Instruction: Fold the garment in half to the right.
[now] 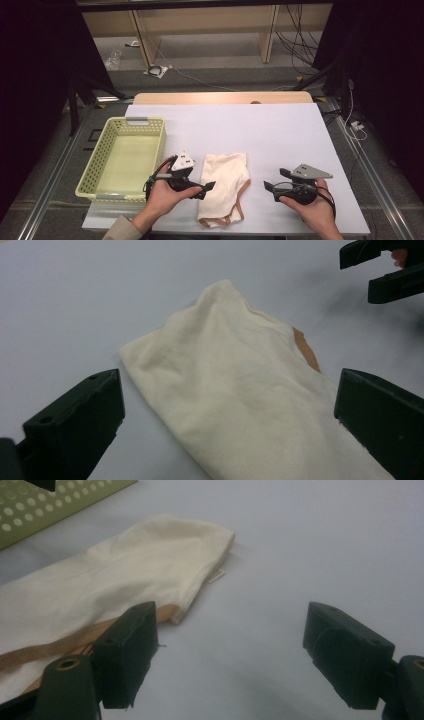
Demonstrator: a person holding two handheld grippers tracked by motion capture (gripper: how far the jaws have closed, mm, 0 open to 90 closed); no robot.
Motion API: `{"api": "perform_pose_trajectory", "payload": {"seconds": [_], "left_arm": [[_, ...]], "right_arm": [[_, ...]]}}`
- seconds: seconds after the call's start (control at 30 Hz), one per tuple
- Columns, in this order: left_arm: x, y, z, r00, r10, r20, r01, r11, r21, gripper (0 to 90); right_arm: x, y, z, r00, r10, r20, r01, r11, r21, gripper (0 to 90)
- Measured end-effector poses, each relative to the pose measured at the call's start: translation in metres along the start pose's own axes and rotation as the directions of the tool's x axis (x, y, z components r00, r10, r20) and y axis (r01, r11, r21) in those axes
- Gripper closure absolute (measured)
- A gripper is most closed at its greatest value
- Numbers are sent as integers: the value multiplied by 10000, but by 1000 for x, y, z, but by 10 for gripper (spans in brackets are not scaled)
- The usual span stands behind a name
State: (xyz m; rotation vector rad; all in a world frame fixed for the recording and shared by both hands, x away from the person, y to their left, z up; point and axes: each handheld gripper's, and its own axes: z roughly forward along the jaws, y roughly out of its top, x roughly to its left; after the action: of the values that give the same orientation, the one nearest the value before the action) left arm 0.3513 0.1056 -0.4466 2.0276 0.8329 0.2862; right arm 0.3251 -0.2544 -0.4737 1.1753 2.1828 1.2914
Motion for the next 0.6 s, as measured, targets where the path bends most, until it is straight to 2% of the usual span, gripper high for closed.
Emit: {"api": "perform_pose_trajectory", "payload": {"seconds": [0.6], "left_arm": [[-3, 1, 2, 9998, 148, -111, -147, 9999, 44, 0]], "right_arm": [[-2, -2, -4, 10000, 41, 89, -39, 9999, -166, 235]]}}
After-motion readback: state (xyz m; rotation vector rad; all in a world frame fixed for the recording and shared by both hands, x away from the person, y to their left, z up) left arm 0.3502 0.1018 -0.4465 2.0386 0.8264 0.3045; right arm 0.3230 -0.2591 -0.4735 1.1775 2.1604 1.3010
